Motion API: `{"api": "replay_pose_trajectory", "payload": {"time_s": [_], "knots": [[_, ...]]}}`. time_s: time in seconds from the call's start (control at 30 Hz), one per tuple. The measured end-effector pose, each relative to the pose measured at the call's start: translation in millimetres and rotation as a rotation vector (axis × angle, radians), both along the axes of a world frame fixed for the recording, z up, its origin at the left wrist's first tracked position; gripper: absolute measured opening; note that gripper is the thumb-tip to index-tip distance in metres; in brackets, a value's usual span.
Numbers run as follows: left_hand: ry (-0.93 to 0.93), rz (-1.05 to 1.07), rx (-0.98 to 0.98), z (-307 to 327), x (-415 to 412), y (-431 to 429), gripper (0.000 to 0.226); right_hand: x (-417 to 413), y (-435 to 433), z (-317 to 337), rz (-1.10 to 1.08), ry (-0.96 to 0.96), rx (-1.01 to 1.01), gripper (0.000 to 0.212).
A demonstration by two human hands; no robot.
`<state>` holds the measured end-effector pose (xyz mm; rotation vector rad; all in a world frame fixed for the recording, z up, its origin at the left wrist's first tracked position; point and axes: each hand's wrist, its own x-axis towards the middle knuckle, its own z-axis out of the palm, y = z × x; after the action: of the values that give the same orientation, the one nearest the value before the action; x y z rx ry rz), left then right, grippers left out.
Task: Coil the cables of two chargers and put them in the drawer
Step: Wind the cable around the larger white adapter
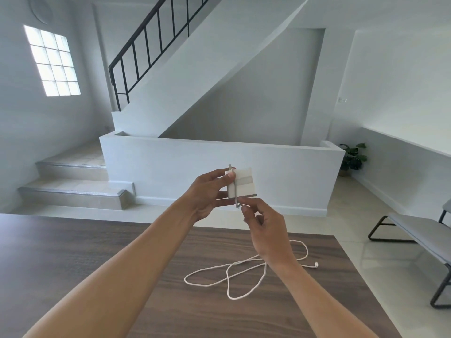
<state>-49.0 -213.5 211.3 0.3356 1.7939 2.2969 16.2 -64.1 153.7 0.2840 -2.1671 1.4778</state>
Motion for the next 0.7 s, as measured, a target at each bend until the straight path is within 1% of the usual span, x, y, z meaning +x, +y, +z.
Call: {"api": "replay_pose_trajectory", "payload": {"time_s": [0.13,0.23,0.33,0.37,0.47,0.5,0.6,0.7], "knots": [[0.060,-0.023,-0.059,3.7,4.2,1.8,0.032,-7.4,9.5,-1.7,-0.002,-0.043,-0.046,0.014],[0.121,-0.017,-0.086,8.2,7.3,4.4,0.027,-14.3,17.2,2.4,-0.029,-0.074,-0.025,0.011],[0.142,-0.011,-0.085,10.5,7.5,4.5,0.027,-19.0,20.3,8.3,-0.029,-0.097,-0.017,0.008],[0.145,-0.022,-0.082,10.8,7.8,4.0,0.029,-20.5,21.1,9.8,-0.031,-0.103,-0.010,0.010],[0.163,-0.098,-0.082,11.5,9.9,4.6,0.032,-26.1,29.2,11.1,-0.051,-0.133,0.048,0.027],[0.174,-0.123,-0.097,12.5,10.6,5.0,0.031,-27.7,32.7,11.4,-0.039,-0.147,0.072,0.027],[0.217,-0.173,-0.227,15.0,10.4,5.8,0.028,-32.4,44.5,13.8,0.021,-0.184,0.166,0.017],[0.234,-0.217,-0.336,15.3,9.4,7.7,0.027,-36.7,56.0,24.2,0.068,-0.229,0.227,0.016]]}}
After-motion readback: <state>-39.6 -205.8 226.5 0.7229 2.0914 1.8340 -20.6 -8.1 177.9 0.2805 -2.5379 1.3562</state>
